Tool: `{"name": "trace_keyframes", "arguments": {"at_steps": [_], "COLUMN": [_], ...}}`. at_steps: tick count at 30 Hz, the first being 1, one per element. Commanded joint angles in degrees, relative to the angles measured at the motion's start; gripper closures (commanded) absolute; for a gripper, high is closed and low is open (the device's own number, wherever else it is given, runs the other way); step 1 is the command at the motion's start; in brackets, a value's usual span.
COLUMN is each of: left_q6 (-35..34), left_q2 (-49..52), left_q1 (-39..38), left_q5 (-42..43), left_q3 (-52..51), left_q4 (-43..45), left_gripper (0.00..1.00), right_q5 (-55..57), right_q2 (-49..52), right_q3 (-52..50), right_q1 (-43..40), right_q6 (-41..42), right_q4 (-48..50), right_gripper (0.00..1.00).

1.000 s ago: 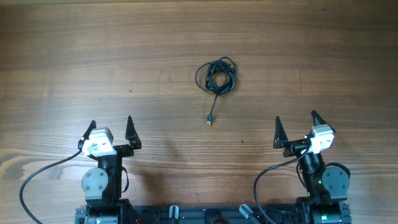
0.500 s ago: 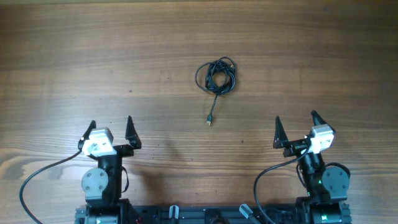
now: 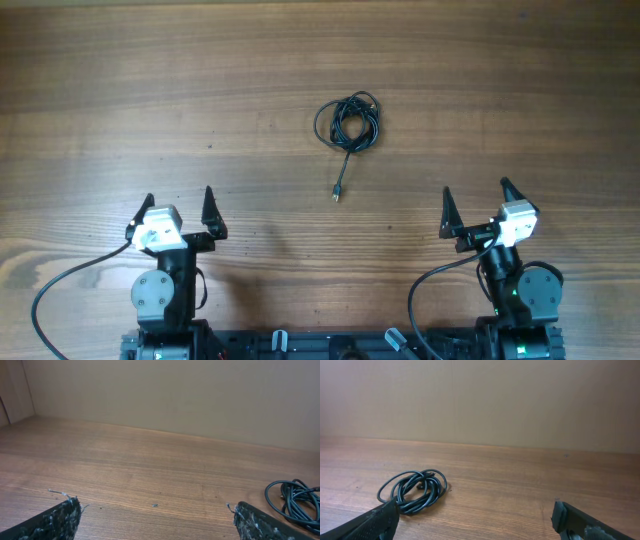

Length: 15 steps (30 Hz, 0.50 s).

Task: Untangle cables

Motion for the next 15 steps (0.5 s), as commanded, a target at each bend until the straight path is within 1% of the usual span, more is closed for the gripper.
{"name": "trace_keyframes", "arguments": {"at_steps": [1,15], "left_q6": [0.9,0.9], "left_q2": [-0.5,-0.5], "left_q1": [-0.2,-0.2], "left_q5": [0.7,-0.2], "left_q3": [-0.3,-0.4], "left_q4": [0.0,0.2], "left_gripper": [0.00,0.00], "right_q5": [0.6,-0.9], "right_q2": [-0.4,-0.4], "right_q3": [-0.1,-0.1], "right_q1": [0.2,0.2], "right_q6": [0.8,0.8], "right_q4": [0.1,0.3], "right_gripper": [0.00,0.00]}}
